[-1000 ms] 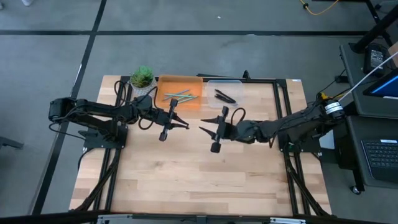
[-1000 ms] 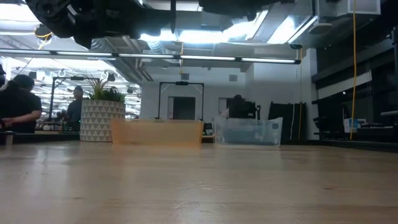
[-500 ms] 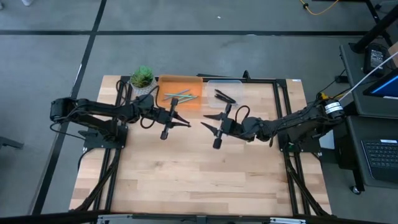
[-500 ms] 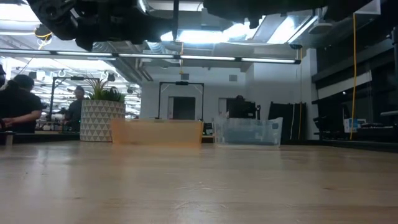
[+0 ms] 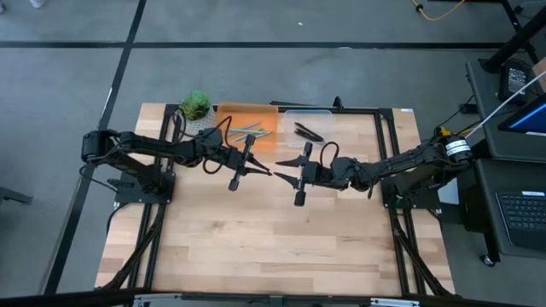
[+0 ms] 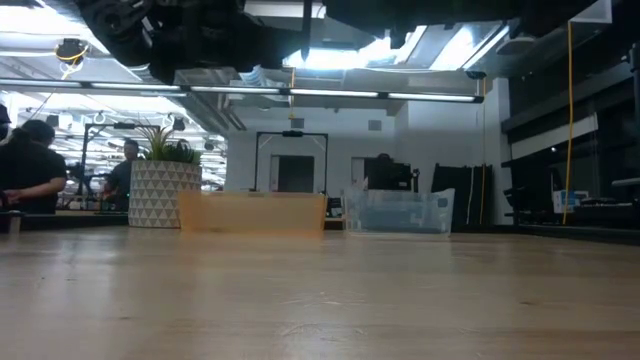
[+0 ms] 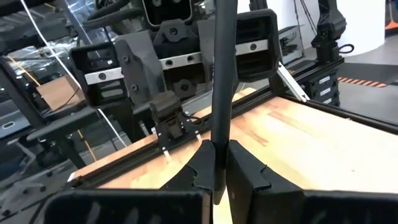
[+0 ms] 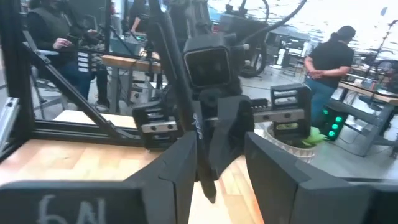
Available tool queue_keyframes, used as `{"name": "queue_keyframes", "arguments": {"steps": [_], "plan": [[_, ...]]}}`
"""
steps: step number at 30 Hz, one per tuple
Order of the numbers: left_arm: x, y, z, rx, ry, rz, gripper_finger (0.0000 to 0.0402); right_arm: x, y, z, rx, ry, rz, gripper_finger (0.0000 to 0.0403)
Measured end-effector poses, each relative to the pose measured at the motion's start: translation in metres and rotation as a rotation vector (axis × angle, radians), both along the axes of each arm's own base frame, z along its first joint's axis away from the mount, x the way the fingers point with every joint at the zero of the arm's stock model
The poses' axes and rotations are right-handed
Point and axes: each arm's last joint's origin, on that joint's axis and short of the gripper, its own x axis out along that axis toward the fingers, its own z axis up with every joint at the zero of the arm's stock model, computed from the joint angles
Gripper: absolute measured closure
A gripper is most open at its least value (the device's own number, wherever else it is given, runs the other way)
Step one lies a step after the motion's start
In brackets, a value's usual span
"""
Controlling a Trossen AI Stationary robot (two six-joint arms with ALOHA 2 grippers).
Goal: Sort pens & pencils
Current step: Put the black pen into the transparent bin
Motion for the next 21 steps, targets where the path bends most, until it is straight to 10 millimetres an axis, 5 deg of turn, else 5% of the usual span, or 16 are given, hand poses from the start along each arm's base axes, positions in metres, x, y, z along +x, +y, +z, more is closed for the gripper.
{"name": "queue_keyframes", "arguments": {"steps": [21], "plan": [[0.011, 0.001, 0.003, -0.003, -0.012, -0.01, 0.0389, 0.008, -0.003, 0.0, -0.004, -0.023, 0.084, 0.0264]]}}
